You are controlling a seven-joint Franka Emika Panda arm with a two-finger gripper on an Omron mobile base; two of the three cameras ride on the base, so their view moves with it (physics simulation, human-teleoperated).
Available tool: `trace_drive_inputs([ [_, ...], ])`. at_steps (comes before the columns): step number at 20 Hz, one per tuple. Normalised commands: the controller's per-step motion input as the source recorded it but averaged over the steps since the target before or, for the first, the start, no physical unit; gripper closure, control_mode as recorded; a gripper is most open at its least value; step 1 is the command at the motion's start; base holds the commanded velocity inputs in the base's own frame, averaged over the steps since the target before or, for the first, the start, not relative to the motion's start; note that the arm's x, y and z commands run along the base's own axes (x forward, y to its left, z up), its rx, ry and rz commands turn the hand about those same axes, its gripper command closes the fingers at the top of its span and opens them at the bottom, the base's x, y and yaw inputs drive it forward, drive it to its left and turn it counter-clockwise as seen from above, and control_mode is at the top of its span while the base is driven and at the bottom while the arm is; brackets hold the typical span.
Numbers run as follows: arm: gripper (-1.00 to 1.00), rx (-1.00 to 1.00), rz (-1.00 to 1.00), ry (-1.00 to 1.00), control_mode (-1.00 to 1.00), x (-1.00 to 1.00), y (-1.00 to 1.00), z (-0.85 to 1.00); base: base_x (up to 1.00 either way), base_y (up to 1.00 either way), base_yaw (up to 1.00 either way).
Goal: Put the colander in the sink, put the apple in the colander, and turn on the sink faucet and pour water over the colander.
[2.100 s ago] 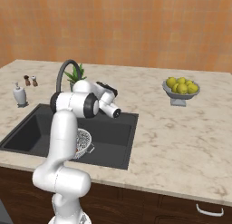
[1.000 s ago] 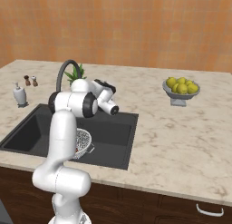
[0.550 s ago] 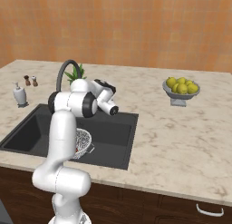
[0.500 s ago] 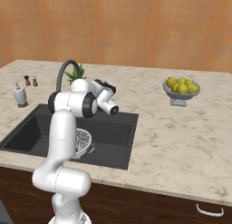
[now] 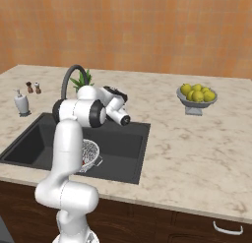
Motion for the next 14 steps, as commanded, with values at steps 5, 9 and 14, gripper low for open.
trace_drive_inputs([
  [5, 1.0, 0.0, 0.0, 0.01, -1.0, 0.01, -0.94, -0.37, 0.0, 0.0, 0.0],
  [9, 1.0, 0.0, 0.0, 0.04, -1.0, 0.0, -0.97, -0.41, 0.0, 0.0, 0.0],
  [14, 1.0, 0.0, 0.0, 0.04, -1.0, 0.0, -0.97, -0.43, 0.0, 0.0, 0.0],
])
